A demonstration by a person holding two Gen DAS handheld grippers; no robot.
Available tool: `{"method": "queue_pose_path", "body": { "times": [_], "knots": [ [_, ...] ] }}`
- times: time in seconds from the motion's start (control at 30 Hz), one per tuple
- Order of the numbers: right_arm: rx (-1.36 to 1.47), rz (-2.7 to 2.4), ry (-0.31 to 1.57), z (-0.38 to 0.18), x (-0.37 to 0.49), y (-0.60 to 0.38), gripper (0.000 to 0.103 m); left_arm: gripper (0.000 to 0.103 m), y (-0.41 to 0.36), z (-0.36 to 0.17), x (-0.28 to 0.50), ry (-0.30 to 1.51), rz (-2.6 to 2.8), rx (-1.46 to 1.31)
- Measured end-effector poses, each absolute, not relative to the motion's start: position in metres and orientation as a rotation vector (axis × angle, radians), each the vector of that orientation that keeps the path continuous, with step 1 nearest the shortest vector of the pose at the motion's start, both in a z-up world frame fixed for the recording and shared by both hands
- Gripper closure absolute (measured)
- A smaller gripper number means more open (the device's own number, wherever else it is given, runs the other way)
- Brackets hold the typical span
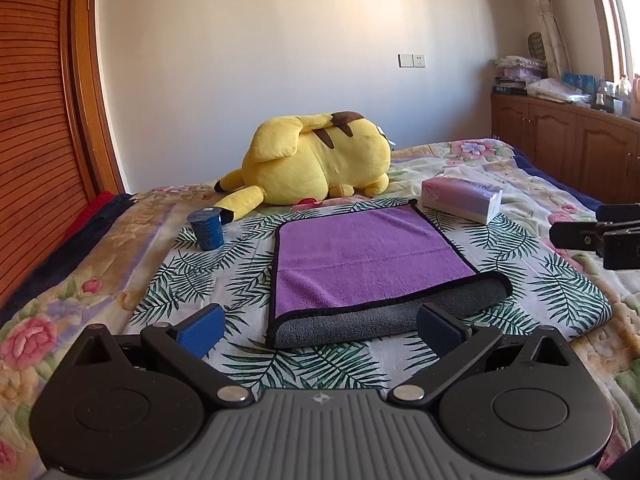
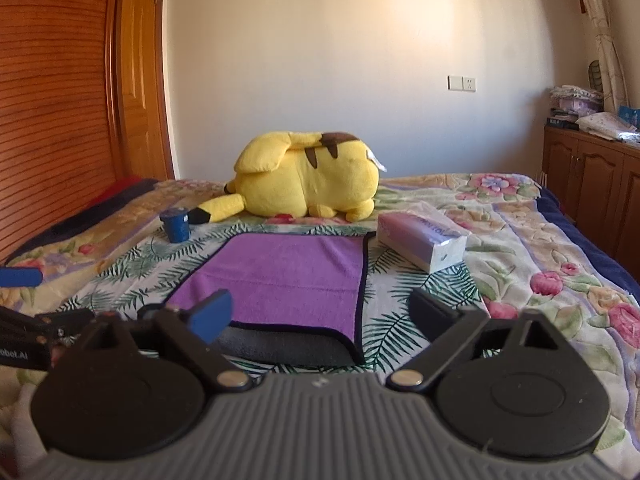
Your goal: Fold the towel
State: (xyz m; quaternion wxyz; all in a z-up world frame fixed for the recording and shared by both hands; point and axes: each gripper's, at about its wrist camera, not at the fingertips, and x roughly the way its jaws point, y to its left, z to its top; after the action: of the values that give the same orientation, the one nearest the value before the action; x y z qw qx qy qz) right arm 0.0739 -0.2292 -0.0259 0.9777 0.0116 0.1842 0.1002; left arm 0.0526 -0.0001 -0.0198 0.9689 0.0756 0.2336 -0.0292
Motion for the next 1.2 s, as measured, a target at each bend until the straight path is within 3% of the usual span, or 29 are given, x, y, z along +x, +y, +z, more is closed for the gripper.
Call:
{"method": "queue_pose_path", "body": {
  "times": [0.6,1.2],
  "knots": [
    [-0.007,0.228,0.442,-0.039,0.111,-0.223,0.015,0.017,0.012,-0.021,0.087,0.498,-0.082,0.103],
    [-0.028,0.249,0.476,-0.048,0.140,-0.218,0.015,0.027,0.027,-0.037,0.130,0.555,-0.120,0.130]
  ]
}}
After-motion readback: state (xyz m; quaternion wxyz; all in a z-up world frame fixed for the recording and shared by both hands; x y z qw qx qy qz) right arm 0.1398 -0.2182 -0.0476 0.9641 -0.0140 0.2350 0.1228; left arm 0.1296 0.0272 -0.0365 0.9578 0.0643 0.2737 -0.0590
